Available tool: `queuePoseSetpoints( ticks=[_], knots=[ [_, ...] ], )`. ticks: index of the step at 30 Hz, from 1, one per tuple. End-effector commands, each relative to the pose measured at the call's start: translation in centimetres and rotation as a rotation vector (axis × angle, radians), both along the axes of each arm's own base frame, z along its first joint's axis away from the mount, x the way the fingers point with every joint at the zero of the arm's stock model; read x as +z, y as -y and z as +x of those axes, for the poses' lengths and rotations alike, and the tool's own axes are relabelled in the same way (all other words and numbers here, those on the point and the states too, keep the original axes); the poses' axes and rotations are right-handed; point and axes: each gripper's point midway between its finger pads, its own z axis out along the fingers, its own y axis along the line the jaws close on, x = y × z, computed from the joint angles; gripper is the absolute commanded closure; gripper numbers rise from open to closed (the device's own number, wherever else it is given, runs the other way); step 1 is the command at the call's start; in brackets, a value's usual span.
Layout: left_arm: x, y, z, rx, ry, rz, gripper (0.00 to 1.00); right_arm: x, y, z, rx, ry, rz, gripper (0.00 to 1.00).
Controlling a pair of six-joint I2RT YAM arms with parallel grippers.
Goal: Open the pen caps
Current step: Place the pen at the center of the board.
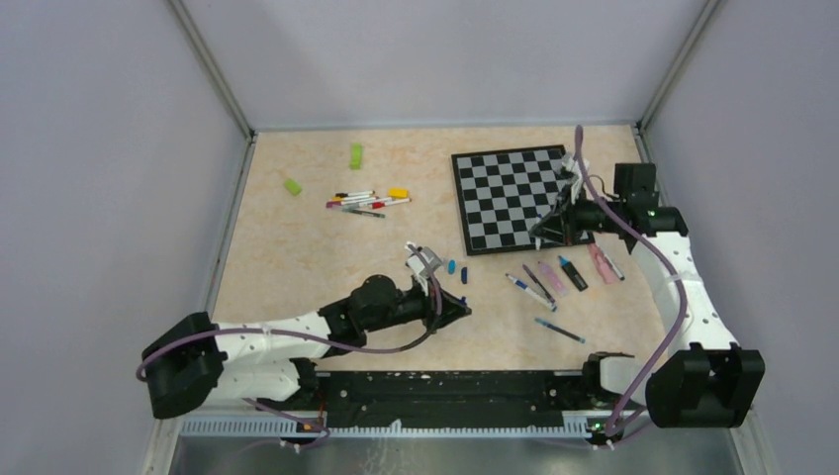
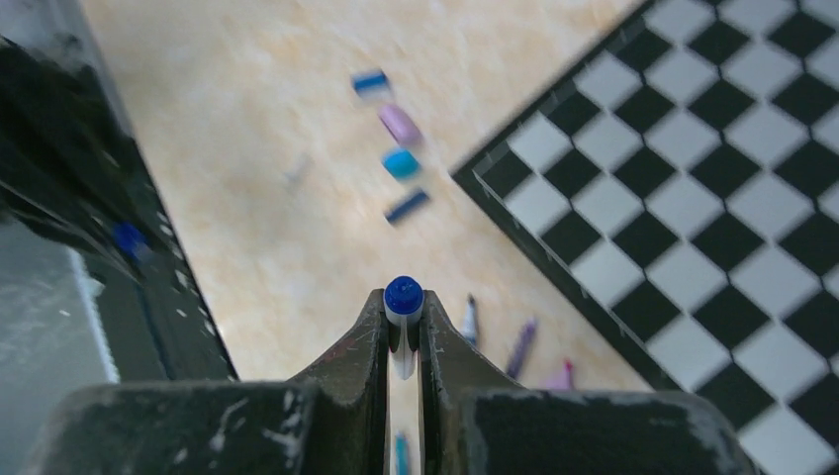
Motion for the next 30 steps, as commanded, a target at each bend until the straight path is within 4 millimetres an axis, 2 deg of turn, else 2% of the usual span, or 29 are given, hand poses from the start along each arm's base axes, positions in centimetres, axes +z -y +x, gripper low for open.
queuePoseSetpoints(
  ticks=[1,7,11,15,20,25,30],
  knots=[
    [-2.7,-3.6,2.0,0.204,-0.022,0.096,1.0,-7.4,6.7,-3.7,-0.03,-0.056,-0.462,1.0],
    [-2.2,-7.1,3.5,0.373,0.024,0.049,1.0,-11.3,10.2,-7.7,0.066,-0.142,-0.691,0.99],
    [-2.5,-8.4,3.8,0.414,0.04,0.046,1.0,-13.8,11.1,-9.2,0.114,-0.217,-0.755,0.97],
    [-2.8,-8.7,3.6,0.419,0.03,0.037,1.0,-16.5,11.3,-10.3,0.164,-0.255,-0.831,0.97],
    [-2.9,-9.2,3.5,0.43,0.03,0.024,1.0,-19.0,11.8,-11.1,0.198,-0.257,-0.927,0.96],
    [-2.8,-9.2,3.4,0.428,0.024,0.011,1.0,-21.2,12.9,-10.9,0.193,-0.269,-0.994,0.95],
    [-2.9,-9.1,3.3,0.421,0.02,0.015,1.0,-22.0,12.8,-10.0,0.176,-0.283,-0.992,0.94]
  ],
)
